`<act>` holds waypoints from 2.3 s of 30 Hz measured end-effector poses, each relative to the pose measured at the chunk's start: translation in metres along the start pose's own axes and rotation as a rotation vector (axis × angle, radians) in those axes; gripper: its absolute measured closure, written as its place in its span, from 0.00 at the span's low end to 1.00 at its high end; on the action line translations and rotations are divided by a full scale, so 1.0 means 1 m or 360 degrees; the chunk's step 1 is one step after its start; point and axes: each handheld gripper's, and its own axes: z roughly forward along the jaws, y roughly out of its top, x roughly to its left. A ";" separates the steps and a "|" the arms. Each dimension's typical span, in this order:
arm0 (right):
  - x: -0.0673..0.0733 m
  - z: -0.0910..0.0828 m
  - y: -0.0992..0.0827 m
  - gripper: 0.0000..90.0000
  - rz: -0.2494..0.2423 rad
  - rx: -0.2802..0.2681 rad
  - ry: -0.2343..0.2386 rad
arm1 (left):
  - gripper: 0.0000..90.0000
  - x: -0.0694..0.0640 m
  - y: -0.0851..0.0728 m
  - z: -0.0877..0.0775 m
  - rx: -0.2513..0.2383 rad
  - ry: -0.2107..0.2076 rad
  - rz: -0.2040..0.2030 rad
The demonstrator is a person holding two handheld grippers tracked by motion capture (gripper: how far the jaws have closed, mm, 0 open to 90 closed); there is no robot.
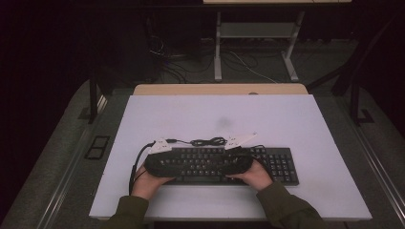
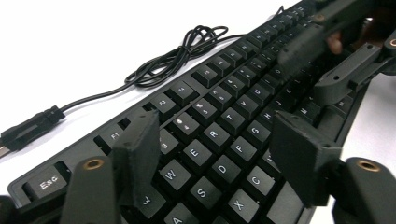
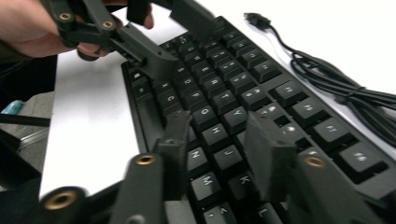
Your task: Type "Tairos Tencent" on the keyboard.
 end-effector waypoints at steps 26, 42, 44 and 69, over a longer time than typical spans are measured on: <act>-0.016 -0.006 -0.004 0.32 0.0080 -0.0059 -0.0165 | 0.99 -0.009 0.000 0.003 0.0144 -0.0215 0.0107; -0.016 -0.007 -0.004 0.32 0.0087 -0.0063 -0.0175 | 0.99 -0.010 -0.002 0.008 0.0212 -0.0213 0.0127; -0.016 -0.007 -0.004 0.32 0.0085 -0.0064 -0.0175 | 0.99 -0.010 -0.002 0.008 0.0216 -0.0216 0.0130; -0.016 -0.007 -0.004 0.32 0.0085 -0.0070 -0.0177 | 0.99 -0.011 -0.002 0.008 0.0229 -0.0216 0.0150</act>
